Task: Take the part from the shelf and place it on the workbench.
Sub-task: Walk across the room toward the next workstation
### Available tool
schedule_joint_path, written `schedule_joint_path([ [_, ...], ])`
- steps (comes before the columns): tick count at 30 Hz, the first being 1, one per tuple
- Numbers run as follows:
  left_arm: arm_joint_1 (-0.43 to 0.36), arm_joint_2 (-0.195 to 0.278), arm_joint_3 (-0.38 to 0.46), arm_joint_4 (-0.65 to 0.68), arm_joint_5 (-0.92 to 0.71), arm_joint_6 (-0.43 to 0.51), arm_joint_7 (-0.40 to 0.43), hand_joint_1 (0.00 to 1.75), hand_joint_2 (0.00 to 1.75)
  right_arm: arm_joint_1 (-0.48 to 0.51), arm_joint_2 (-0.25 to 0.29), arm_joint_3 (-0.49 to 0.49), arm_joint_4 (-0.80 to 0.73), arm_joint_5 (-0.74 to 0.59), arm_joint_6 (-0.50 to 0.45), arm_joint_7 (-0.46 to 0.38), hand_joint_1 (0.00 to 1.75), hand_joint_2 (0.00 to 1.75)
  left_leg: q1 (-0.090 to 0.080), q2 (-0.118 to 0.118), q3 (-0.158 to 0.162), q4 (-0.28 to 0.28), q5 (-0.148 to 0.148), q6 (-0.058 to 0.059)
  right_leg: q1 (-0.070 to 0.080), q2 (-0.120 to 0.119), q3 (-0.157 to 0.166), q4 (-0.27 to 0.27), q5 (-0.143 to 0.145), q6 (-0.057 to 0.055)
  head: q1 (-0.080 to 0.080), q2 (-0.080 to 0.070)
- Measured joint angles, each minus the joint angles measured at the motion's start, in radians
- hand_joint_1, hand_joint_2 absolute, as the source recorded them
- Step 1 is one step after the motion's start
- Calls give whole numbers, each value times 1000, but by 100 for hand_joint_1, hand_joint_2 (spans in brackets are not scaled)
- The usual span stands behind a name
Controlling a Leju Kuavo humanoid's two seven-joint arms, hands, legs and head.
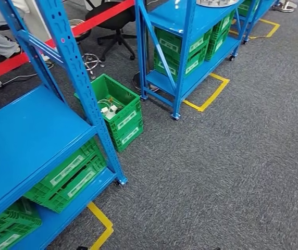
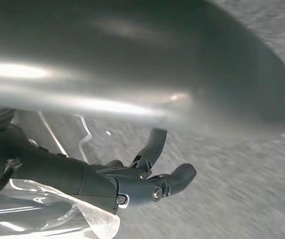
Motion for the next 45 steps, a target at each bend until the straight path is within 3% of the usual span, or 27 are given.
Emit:
schedule_joint_path([
  [2,-2,-1,1,0,2,1,-1,0,0,2,0,0,0,1,-2,-1,0,0,6,-24,4,-7,4,4,-3,62,-54,110,-52,7,6,0],
  [4,-4,-4,2,0,2,2,-1,0,0,6,0,1,1,2,-3,-1,0,0,7,-52,4,-7,3,4,-7,84,-125,231,-88,13,8,0],
  [5,-3,-5,2,0,2,2,-1,0,0,7,0,1,1,2,-3,-1,0,0,8,-66,6,-6,2,3,-9,86,-143,250,-79,16,8,0],
  [6,-2,-5,2,0,1,3,-1,0,0,7,0,1,1,2,-4,-1,0,0,9,-81,8,-5,1,1,-10,87,-142,229,-49,19,8,0],
  [8,0,-6,3,0,1,4,-3,0,0,7,0,1,2,3,-4,-1,0,0,14,-107,13,-1,-5,-8,-18,112,-96,106,30,26,9,0],
  [9,-1,-6,3,0,1,5,-4,0,0,7,0,1,3,4,-5,-2,0,0,15,-120,12,5,-9,-15,-23,139,-69,45,53,28,12,0],
  [11,-3,-5,3,0,1,6,-7,0,0,7,0,2,6,5,-6,-4,0,0,17,-143,3,14,-11,-28,-27,177,-41,-8,59,21,17,0],
  [13,-1,-5,4,0,-1,9,-10,0,0,7,0,3,7,7,-8,-4,0,0,19,-163,-6,17,-8,-38,-26,164,-37,-10,57,8,17,0],
  [14,1,-5,4,0,-3,11,-11,0,0,7,0,3,7,8,-9,-4,0,0,18,-154,-10,22,-12,-43,-26,152,-36,-11,57,1,16,0],
  [16,0,-5,4,0,-7,15,-12,0,0,7,0,4,7,9,-11,-5,0,0,17,-100,-41,84,-49,-52,-27,124,-32,-14,57,-13,7,0],
  [17,-2,-6,4,0,-8,17,-13,0,0,8,0,4,7,10,-11,-5,0,0,16,-68,-71,145,-80,-56,-24,108,-31,-14,55,-19,3,0],
  [19,-5,-6,4,0,-10,20,-13,0,0,11,0,4,7,10,-12,-6,0,0,19,-46,-137,275,-131,-61,-20,75,-29,-14,50,-26,0,0],
  [20,-4,-6,4,0,-11,21,-13,0,0,11,0,4,7,10,-12,-6,0,0,20,-44,-153,308,-134,-61,-18,60,-27,-14,47,-27,0,0],
  [22,0,-5,4,0,-13,21,-13,0,0,9,0,4,7,12,-13,-6,0,0,19,-36,-128,255,-82,-54,-16,35,-19,-14,41,-26,0,0],
  [24,-1,-5,4,0,-14,21,-13,0,0,7,0,4,7,14,-14,-7,0,0,10,2,-61,121,-16,-38,-12,12,-10,-14,32,-21,0,0],
  [26,-6,-5,4,0,-16,21,-13,0,0,6,0,5,7,16,-15,-7,0,0,-1,33,-23,43,-2,-23,-8,-11,-4,-14,24,-13,1,0],
  [28,-6,-5,4,0,-16,22,-13,0,0,1,0,6,7,19,-16,-7,0,0,-4,21,-20,30,-8,-16,-6,-34,6,-20,20,-6,1,0],
  [29,-4,-5,4,0,-16,22,-13,0,0,-2,0,7,7,20,-16,-7,0,0,-2,10,-16,22,-4,-12,-6,-31,11,-21,16,-1,2,0],
  [31,-1,-5,4,0,-16,23,-13,0,0,-6,0,8,7,23,-18,-7,0,0,6,-11,-4,3,5,-4,-7,17,-4,20,-13,6,6,0],
  [33,-4,-6,4,0,-16,23,-13,0,0,-3,0,8,7,24,-19,-9,0,0,11,-35,-1,-3,7,1,-9,73,-70,143,-69,10,11,0],
  [34,-5,-6,4,0,-17,23,-13,0,0,-1,0,8,8,24,-20,-9,0,0,12,-49,-1,-2,7,2,-9,82,-108,210,-90,12,12,0],
  [36,-4,-8,4,0,-17,23,-13,0,0,4,0,8,8,25,-20,-12,0,0,13,-77,2,-1,4,0,-10,86,-150,256,-76,16,12,0],
  [38,-2,-8,4,0,-18,23,-13,0,0,4,0,8,8,25,-20,-15,0,0,17,-105,9,1,-1,-7,-16,101,-121,154,10,20,14,0],
  [40,-3,-8,4,0,-18,23,-13,0,0,4,0,8,10,25,-20,-17,0,0,19,-130,9,10,-10,-20,-24,152,-73,35,63,22,18,0],
  [42,-6,-7,4,0,-18,25,-13,0,0,4,0,9,12,26,-21,-19,0,0,21,-151,-2,18,-11,-33,-27,180,-55,1,61,11,20,0],
  [44,-6,-7,4,1,-18,27,-13,0,0,6,0,11,13,26,-21,-19,0,0,24,-166,-11,22,-10,-43,-25,159,-51,-1,62,-5,20,0],
  [45,-4,-7,4,1,-18,27,-13,0,0,6,0,12,13,26,-22,-19,0,0,23,-152,-17,33,-17,-48,-25,147,-49,-2,62,-11,17,0],
])
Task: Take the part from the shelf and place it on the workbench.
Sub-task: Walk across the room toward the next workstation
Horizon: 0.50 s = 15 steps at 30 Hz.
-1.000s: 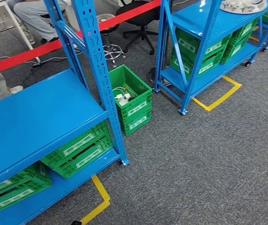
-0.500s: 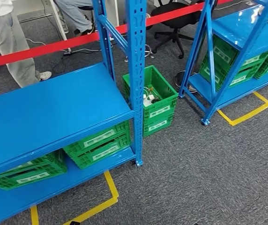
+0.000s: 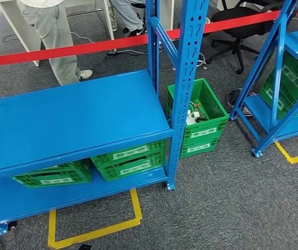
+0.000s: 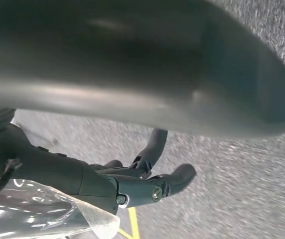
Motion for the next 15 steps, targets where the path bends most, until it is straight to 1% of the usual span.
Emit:
schedule_joint_path([
  [1,0,0,0,0,0,1,0,0,0,0,0,1,0,0,-1,0,0,0,-1,23,-13,27,-15,-4,0,-13,3,-2,0,-6,-4,0],
  [2,-1,1,0,0,0,1,0,0,0,0,0,2,0,1,-1,0,0,0,-1,54,-35,72,-38,-9,0,-27,6,-3,-2,-12,-8,0],
  [3,-3,1,0,0,0,2,0,0,0,1,0,2,0,1,-2,-1,0,0,-1,82,-68,137,-67,-13,2,-42,9,-4,-5,-17,-11,0],
  [4,-5,1,0,0,0,2,0,0,0,2,0,2,0,1,-2,-1,0,0,1,96,-104,205,-93,-16,5,-59,11,-4,-8,-20,-12,0],
  [5,-5,1,0,0,0,2,0,0,0,3,0,2,1,1,-2,-1,0,0,1,104,-132,257,-106,-17,7,-76,14,-4,-11,-22,-12,0],
  [6,-4,1,0,0,0,2,0,0,0,3,0,2,1,1,-2,-1,0,0,1,109,-146,279,-102,-15,9,-91,17,-4,-15,-24,-12,0],
  [7,-2,1,0,0,0,2,0,0,0,2,0,2,2,1,-2,-2,0,0,0,112,-138,258,-77,-11,10,-104,21,-4,-18,-24,-13,0],
  [8,0,1,0,0,0,2,0,0,0,1,0,2,2,1,-2,-2,0,0,-3,119,-112,203,-39,-4,12,-116,26,-4,-22,-23,-13,0],
  [9,1,1,0,0,0,2,0,0,0,0,0,2,2,1,-3,-3,0,0,-9,140,-78,134,-4,7,14,-128,31,-5,-25,-22,-13,0],
  [10,0,2,0,0,0,2,0,0,0,-1,0,2,2,1,-3,-3,0,0,-16,166,-47,70,18,19,17,-139,35,-6,-30,-19,-12,0],
  [11,-2,2,0,0,0,3,-1,0,0,-2,0,2,2,1,-3,-4,0,0,-24,187,-26,28,27,28,19,-151,37,-7,-34,-16,-12,0],
  [12,-4,2,0,0,0,3,-1,0,0,-2,0,2,2,1,-4,-4,0,0,-29,200,-17,8,24,34,21,-163,39,-8,-37,-11,-12,0],
  [13,-5,2,0,0,0,3,-1,0,0,-3,0,3,2,1,-4,-5,0,0,-32,196,-16,3,20,38,23,-177,44,-11,-39,-7,-13,0],
  [14,-4,2,0,0,0,3,-2,0,0,-5,0,3,2,1,-5,-5,0,0,-30,183,-15,-3,22,40,23,-188,50,-16,-40,-3,-13,0],
  [15,-1,2,0,0,0,4,-2,0,0,-7,0,4,2,1,-6,-5,0,0,-27,170,-11,-11,26,43,23,-181,55,-15,-44,1,-12,0],
])
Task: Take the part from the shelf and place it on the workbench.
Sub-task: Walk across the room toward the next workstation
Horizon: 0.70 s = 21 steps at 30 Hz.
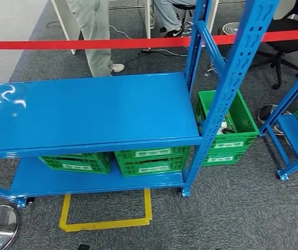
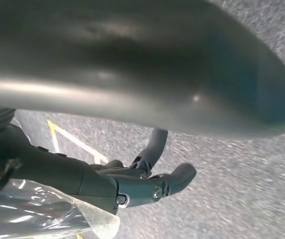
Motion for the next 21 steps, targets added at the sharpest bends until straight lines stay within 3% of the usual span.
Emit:
schedule_joint_path([
  [2,3,-1,0,0,0,1,-1,0,0,-3,0,2,0,0,-1,-1,0,0,8,-24,9,-16,9,6,-2,55,-19,46,-30,8,2,0],
  [3,3,-1,0,0,0,1,-1,0,0,-2,0,2,0,0,-2,-1,0,0,10,-36,10,-20,11,8,-4,91,-49,104,-58,11,4,0],
  [5,0,-3,0,0,0,1,-2,0,0,3,0,2,1,0,-2,-1,0,0,11,-63,10,-20,11,10,-6,118,-123,236,-105,15,8,0],
  [6,0,-4,0,0,0,1,-2,0,0,5,0,2,1,0,-2,-1,0,0,11,-78,11,-19,10,10,-6,120,-150,273,-105,17,8,0],
  [7,0,-4,0,0,0,1,-2,0,0,6,0,3,1,-1,-2,-1,0,0,12,-93,13,-19,9,9,-7,121,-158,268,-83,19,9,0],
  [8,1,-4,0,0,0,1,-2,0,0,6,0,3,1,-1,-2,-1,0,0,12,-107,16,-19,8,7,-8,123,-147,224,-43,20,9,0],
  [10,2,-5,1,0,0,2,-5,0,0,5,0,3,2,-6,1,-3,0,0,12,-128,20,-15,2,-1,-13,140,-98,89,34,21,12,0],
  [12,2,-4,1,0,0,3,-10,0,0,1,0,3,3,-14,8,-9,0,0,9,-140,16,-7,-3,-8,-16,157,-66,14,58,13,15,0],
  [14,5,-3,1,0,0,10,-13,0,87,-2,0,2,5,-26,16,-12,0,0,8,-145,12,-3,-3,0,-16,160,-60,7,56,5,14,0],
  [16,6,-3,1,0,1,17,-10,0,175,-1,0,-1,6,-41,21,-13,0,0,8,-144,13,-4,-1,11,-15,160,-59,6,57,4,13,0],
  [19,3,-3,1,0,3,20,-2,0,175,0,0,-11,6,-59,25,-12,0,0,8,-143,17,-10,-1,12,-13,162,-58,6,55,0,13,0],
  [21,1,-3,1,0,4,19,1,0,175,-1,0,-17,6,-66,28,-12,0,87,9,-143,18,-12,-1,11,-12,162,-58,6,53,-4,13,0],
])
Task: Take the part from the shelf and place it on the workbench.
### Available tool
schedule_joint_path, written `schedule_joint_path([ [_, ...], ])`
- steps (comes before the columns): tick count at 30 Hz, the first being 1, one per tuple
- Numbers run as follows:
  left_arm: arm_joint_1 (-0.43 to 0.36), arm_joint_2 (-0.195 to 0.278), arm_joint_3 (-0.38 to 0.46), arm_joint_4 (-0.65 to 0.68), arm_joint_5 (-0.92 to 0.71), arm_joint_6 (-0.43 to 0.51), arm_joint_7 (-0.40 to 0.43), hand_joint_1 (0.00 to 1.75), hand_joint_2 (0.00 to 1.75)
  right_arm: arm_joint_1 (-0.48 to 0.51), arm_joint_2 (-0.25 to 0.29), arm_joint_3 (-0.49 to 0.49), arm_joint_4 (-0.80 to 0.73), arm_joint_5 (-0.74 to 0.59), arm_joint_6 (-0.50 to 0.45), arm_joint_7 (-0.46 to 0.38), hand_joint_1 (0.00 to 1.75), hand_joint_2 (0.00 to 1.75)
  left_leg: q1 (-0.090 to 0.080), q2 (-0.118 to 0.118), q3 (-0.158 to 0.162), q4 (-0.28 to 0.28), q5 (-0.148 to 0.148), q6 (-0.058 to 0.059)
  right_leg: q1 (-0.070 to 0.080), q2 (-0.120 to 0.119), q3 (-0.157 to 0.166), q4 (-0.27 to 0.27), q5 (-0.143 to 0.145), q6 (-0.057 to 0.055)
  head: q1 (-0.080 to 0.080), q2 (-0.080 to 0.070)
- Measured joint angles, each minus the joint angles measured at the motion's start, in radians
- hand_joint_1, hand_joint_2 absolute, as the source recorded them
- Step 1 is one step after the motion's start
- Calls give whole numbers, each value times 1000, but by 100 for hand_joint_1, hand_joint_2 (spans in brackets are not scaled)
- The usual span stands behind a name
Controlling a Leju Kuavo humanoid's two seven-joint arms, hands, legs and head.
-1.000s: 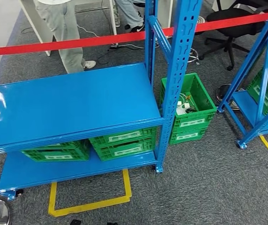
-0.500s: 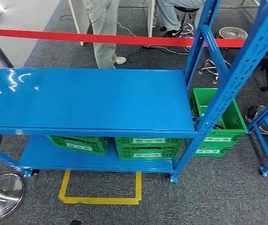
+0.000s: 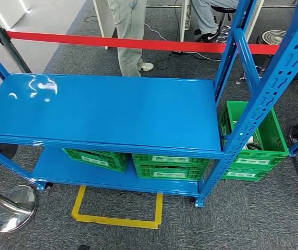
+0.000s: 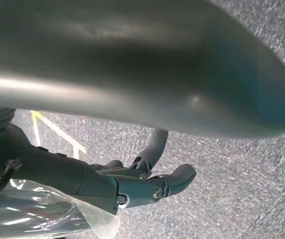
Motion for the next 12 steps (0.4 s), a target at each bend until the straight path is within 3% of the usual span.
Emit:
schedule_joint_path([
  [2,0,0,0,0,2,0,1,0,175,-1,0,-5,0,-6,2,0,0,175,0,0,1,-1,0,-4,1,0,0,0,-1,-2,0,0],
  [6,0,-1,0,0,0,1,4,0,175,-2,0,-19,0,-27,17,-8,0,175,4,0,1,-3,-3,-31,4,0,1,1,-3,-5,1,0],
  [8,0,-1,0,0,-4,6,4,0,175,-2,0,-27,0,-38,22,-18,0,175,5,0,1,-3,-4,-35,4,0,2,1,-3,-5,1,0],
  [10,0,-1,0,0,-3,8,-2,0,175,-2,0,-35,0,-52,23,-32,0,87,5,0,1,-3,-4,-37,4,0,3,0,-3,-5,1,0],
  [11,0,-1,0,0,-2,9,-8,0,131,-2,0,-40,0,-57,25,-39,0,44,5,0,1,-3,-5,-37,3,0,4,0,-3,-5,1,0],
  [12,0,-1,0,0,-1,10,-11,0,116,-2,0,-43,0,-60,25,-42,0,0,5,0,1,-3,-5,-37,3,0,4,0,-3,-5,1,0],
])
